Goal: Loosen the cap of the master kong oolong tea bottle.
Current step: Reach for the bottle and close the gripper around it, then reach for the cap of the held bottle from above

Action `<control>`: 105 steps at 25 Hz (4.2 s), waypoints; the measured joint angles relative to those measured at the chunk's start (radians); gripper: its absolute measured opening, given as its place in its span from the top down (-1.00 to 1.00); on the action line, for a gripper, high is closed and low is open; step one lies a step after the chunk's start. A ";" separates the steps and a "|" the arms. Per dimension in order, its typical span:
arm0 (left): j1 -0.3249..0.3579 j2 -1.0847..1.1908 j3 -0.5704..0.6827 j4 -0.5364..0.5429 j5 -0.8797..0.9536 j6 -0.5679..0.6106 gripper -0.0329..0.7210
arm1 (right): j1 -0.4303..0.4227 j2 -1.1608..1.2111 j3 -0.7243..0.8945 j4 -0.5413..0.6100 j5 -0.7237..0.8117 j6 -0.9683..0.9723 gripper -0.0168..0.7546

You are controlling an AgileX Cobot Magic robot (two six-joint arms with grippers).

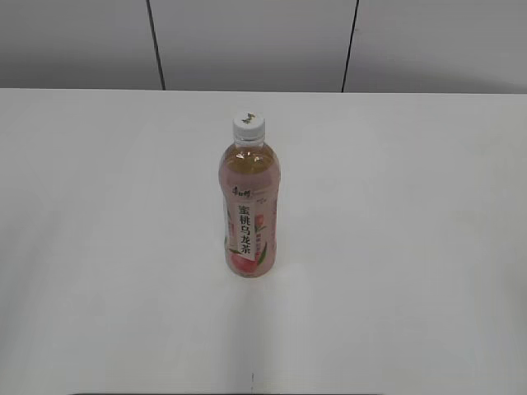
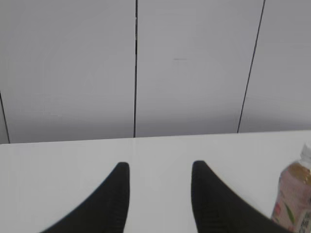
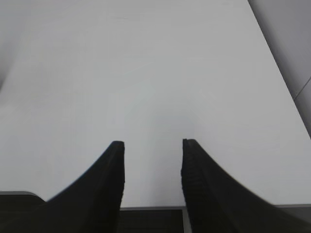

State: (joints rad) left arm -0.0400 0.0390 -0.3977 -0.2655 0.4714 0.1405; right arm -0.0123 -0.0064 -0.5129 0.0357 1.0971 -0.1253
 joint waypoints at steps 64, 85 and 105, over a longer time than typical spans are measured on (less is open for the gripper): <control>-0.476 1.911 -0.230 0.809 -1.623 -0.380 -0.60 | 0.000 0.000 0.000 0.000 0.000 0.034 0.18; -0.479 1.779 -0.258 0.927 -1.298 -0.412 -0.28 | 0.000 0.612 -0.168 0.357 -0.160 -0.298 0.18; -0.496 1.710 -0.369 1.055 -0.981 -0.419 -0.28 | 0.000 0.968 -0.362 0.551 -0.102 -0.489 0.18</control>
State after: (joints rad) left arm -0.5358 1.7490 -0.7671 0.7892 -0.5092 -0.2789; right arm -0.0123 0.9621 -0.8752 0.5864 0.9949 -0.6141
